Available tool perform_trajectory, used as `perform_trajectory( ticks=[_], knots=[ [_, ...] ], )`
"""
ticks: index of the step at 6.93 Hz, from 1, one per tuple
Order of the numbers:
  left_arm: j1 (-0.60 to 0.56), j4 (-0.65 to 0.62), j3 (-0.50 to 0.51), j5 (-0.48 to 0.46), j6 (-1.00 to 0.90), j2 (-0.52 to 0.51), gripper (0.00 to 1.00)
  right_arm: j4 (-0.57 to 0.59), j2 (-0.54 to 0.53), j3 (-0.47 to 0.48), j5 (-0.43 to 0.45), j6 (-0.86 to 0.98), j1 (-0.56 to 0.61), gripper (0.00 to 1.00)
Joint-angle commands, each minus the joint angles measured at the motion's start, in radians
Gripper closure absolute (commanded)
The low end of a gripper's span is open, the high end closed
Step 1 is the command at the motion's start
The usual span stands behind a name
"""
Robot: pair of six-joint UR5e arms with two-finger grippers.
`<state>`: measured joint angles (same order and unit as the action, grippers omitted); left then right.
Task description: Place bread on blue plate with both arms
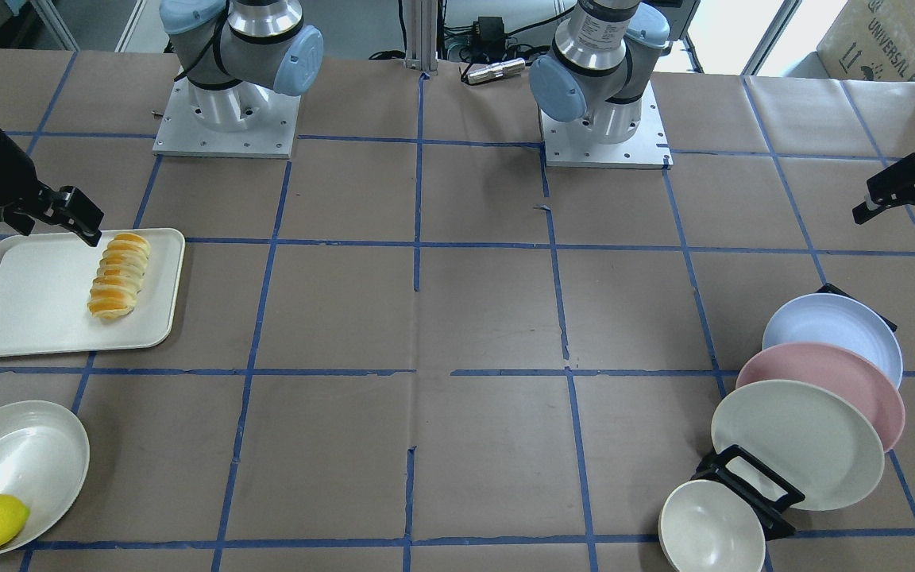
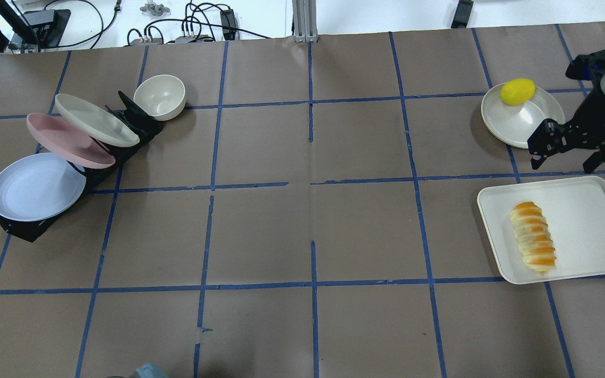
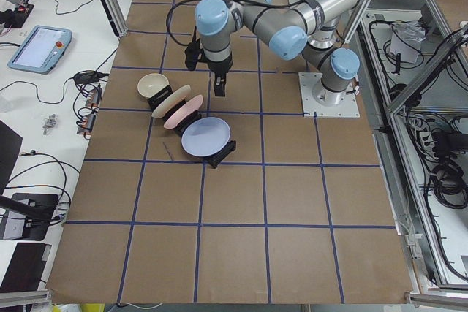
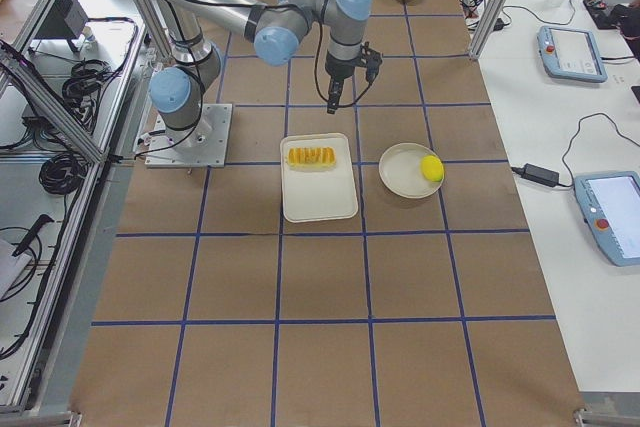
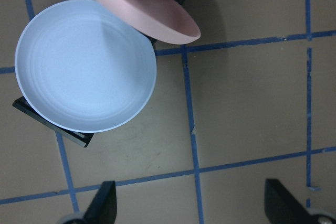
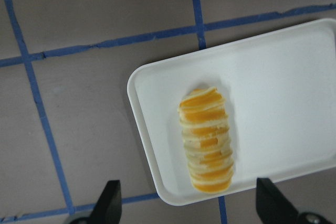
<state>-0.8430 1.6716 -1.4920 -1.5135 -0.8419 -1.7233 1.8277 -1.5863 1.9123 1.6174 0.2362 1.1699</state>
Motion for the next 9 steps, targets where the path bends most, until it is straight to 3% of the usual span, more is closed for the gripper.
perform_trajectory(
  ticks=[1, 3, 4, 8, 9],
  knots=[
    [0.089, 0.017, 0.157, 0.007, -0.145, -0.17, 0.0, 0.273, 0.002, 0.21, -0.004, 0.003, -0.012, 0.09],
    [0.094, 0.025, 0.267, 0.068, -0.143, -0.431, 0.0, 0.465, 0.087, 0.281, 0.002, 0.012, -0.027, 0.11],
    [0.085, 0.031, 0.341, 0.064, -0.143, -0.497, 0.0, 0.523, 0.1, 0.303, 0.012, 0.017, -0.048, 0.11],
    [0.009, 0.02, 0.362, 0.088, -0.132, -0.611, 0.02, 0.545, 0.137, 0.335, 0.006, 0.029, -0.07, 0.13],
    [0.005, 0.02, 0.371, 0.084, -0.141, -0.625, 0.16, 0.562, 0.138, 0.352, 0.004, 0.035, -0.07, 0.14]
  ],
)
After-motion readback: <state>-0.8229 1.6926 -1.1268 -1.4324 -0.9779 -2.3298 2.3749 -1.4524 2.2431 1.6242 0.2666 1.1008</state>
